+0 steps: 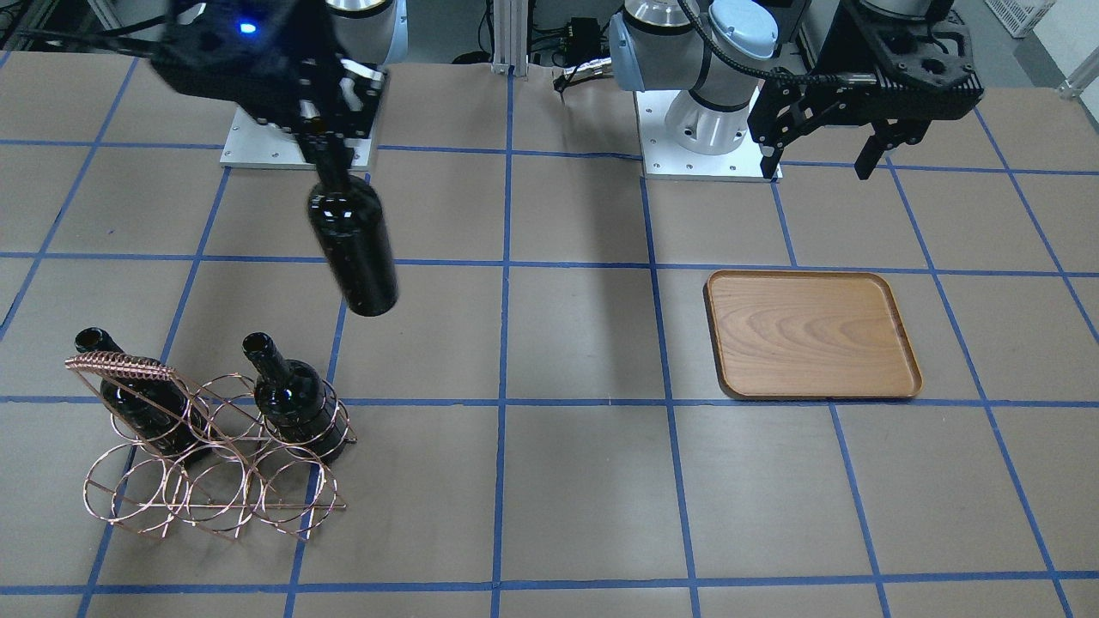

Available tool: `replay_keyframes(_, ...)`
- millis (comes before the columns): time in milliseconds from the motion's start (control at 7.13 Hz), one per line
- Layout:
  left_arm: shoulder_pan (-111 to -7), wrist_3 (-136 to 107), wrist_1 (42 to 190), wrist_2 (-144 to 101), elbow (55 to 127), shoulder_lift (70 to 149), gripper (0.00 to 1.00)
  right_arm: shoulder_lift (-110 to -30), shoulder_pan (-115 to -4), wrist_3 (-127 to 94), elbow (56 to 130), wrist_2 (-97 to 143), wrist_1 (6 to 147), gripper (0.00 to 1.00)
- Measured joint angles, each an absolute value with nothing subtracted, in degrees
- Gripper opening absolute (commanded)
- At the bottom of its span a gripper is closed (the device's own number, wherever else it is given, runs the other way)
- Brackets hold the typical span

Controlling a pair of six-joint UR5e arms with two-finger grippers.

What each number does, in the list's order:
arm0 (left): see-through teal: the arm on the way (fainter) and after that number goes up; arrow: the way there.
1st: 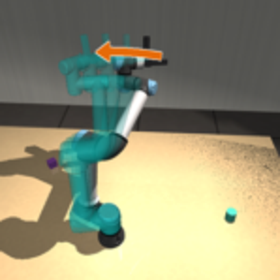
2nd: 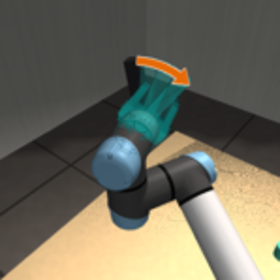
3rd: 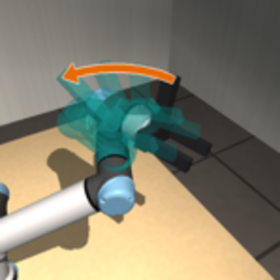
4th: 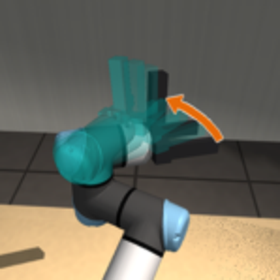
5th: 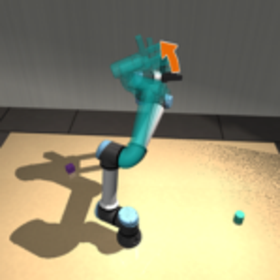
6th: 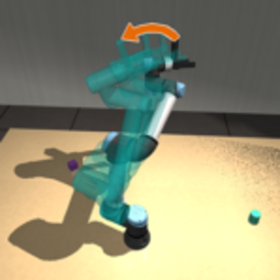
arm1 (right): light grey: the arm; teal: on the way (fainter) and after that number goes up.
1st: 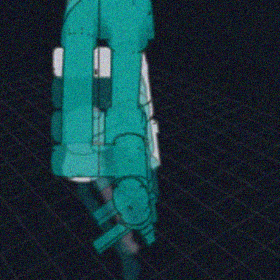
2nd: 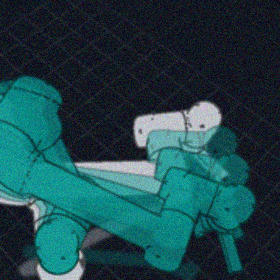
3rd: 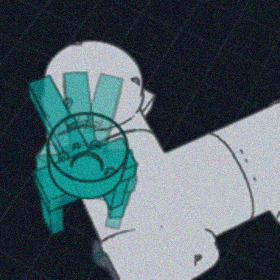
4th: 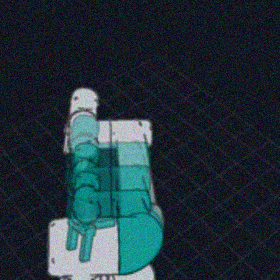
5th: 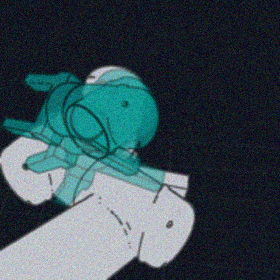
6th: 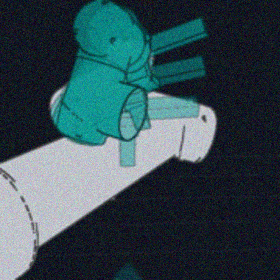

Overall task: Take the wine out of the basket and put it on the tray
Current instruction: 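Carry the bottle with the right gripper toward the tray and stand it upright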

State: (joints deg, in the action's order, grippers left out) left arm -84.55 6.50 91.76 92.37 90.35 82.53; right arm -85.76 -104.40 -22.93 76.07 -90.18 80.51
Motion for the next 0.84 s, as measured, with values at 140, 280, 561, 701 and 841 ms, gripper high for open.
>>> replay_keyframes(140, -84.55, 6.50, 91.74, 92.37, 90.35, 82.53, 1.00, -83.58, -109.25, -28.60, 78.08, -90.35, 85.32, 0.06)
replay_keyframes(280, -84.55, 6.50, 91.70, 92.37, 90.35, 82.53, 1.00, -80.97, -112.58, -32.40, 79.77, -90.51, 89.75, 0.06)
replay_keyframes(561, -84.55, 6.50, 91.65, 92.37, 90.35, 82.53, 1.00, -76.74, -116.43, -34.97, 81.30, -90.51, 95.60, 0.08)
replay_keyframes(701, -84.55, 6.50, 91.62, 92.37, 90.35, 82.53, 1.00, -75.19, -117.18, -35.36, 81.56, -90.44, 97.37, 0.11)
replay_keyframes(841, -84.55, 6.50, 91.60, 92.37, 90.35, 82.53, 1.00, -74.18, -117.56, -35.54, 81.85, -90.37, 98.39, 0.13)
